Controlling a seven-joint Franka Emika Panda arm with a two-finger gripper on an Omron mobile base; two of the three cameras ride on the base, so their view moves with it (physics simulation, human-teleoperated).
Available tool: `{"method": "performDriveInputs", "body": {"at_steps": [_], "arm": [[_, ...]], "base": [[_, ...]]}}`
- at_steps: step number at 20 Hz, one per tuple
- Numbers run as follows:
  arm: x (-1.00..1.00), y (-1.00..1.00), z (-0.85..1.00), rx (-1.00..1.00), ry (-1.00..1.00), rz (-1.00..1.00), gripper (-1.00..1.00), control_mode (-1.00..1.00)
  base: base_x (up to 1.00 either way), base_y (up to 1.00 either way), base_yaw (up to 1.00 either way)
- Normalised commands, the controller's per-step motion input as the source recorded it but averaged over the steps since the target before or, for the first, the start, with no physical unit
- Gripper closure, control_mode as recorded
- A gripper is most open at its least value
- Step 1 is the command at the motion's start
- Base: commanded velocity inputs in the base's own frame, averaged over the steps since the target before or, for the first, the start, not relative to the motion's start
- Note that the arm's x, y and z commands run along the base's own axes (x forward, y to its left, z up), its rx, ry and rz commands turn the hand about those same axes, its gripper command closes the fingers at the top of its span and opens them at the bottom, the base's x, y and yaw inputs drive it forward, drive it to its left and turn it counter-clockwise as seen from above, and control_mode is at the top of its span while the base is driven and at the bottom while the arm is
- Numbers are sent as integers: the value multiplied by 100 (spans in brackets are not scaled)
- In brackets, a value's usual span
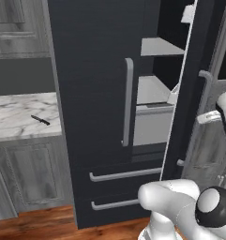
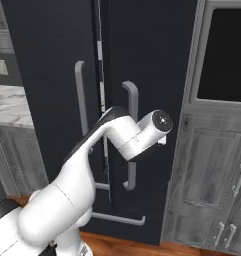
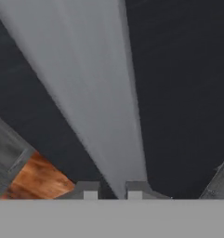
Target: Retrieve the butter from the fridge and place it on a plate on the dining table. Then retrieve the butter knife by the fridge and place it near the plate.
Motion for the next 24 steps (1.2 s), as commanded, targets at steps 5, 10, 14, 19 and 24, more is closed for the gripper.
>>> {"method": "performDriveInputs", "body": {"at_steps": [5, 10, 14, 19, 24], "arm": [[-59, -22, 20, -4, -6, -2, -100, -100], [-98, 7, 49, -13, -16, -3, -100, -100], [-44, 89, 22, -62, 12, -7, -100, -100], [16, 100, 0, -58, 33, -18, -100, -100], [51, 71, 0, -47, 24, -19, -100, -100]], "base": [[0, 0, 0], [0, 0, 0], [0, 0, 0], [0, 0, 0], [0, 0, 0]]}}
